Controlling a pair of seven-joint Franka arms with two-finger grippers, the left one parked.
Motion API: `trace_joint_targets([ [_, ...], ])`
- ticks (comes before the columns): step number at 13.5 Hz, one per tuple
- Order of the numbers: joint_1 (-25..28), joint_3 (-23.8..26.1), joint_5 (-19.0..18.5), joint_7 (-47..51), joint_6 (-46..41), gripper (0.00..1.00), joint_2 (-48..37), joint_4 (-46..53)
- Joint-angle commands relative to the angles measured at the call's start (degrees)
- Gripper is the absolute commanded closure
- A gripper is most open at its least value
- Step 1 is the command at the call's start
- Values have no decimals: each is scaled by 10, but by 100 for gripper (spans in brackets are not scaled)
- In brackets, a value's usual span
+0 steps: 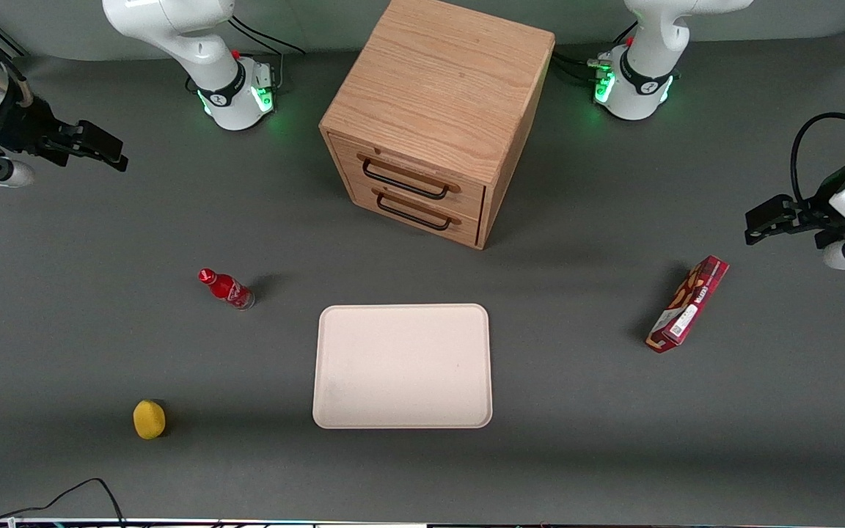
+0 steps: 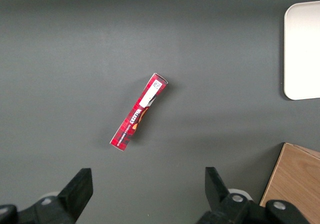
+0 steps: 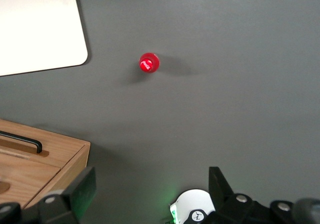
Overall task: Open upper drawer
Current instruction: 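Lift the right gripper from its rest pose toward the wooden cabinet, then move the right gripper to the upper drawer's black handle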
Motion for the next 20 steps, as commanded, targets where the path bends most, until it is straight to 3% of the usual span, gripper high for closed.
trace_joint_targets([
  [1,5,-14,15,14,-22,0,3,16],
  [6,10,-7,18,-39,-33,0,8,38],
  [7,11,-1,35,-127,-33,0,8,43],
  [9,10,4,52,-190,-35,0,26,58],
  [11,13,15,108,-288,-34,0,51,73],
  [14,23,60,121,-453,-35,0,79,87],
  [18,27,153,176,-470,24,0,141,92],
  [20,31,206,178,-469,68,0,188,92],
])
